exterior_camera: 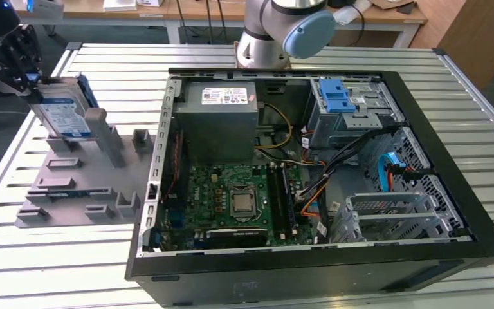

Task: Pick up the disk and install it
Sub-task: 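Pick up the disk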

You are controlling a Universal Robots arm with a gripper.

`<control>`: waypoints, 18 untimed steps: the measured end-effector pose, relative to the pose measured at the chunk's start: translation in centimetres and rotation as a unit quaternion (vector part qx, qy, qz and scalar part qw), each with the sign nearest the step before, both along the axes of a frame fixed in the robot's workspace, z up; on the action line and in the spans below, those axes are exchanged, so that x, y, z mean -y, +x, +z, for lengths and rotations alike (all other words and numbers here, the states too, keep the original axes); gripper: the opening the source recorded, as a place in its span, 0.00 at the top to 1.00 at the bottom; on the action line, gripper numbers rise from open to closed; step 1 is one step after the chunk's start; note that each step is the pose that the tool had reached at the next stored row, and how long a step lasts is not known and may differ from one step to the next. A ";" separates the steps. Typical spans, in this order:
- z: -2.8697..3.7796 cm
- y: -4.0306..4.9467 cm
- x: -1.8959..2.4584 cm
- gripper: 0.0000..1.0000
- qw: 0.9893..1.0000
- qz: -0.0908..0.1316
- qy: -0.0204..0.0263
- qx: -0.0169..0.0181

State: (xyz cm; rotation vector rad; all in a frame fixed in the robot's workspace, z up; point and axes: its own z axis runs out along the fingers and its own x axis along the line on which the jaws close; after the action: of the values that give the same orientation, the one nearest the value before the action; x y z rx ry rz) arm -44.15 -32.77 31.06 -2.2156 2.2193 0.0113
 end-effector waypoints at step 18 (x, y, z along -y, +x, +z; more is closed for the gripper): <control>0.99 0.00 0.00 0.64 1.000 0.000 0.000 0.000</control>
State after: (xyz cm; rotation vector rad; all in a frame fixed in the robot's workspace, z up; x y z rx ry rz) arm -44.15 -32.77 32.05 -2.2156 2.2194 0.0113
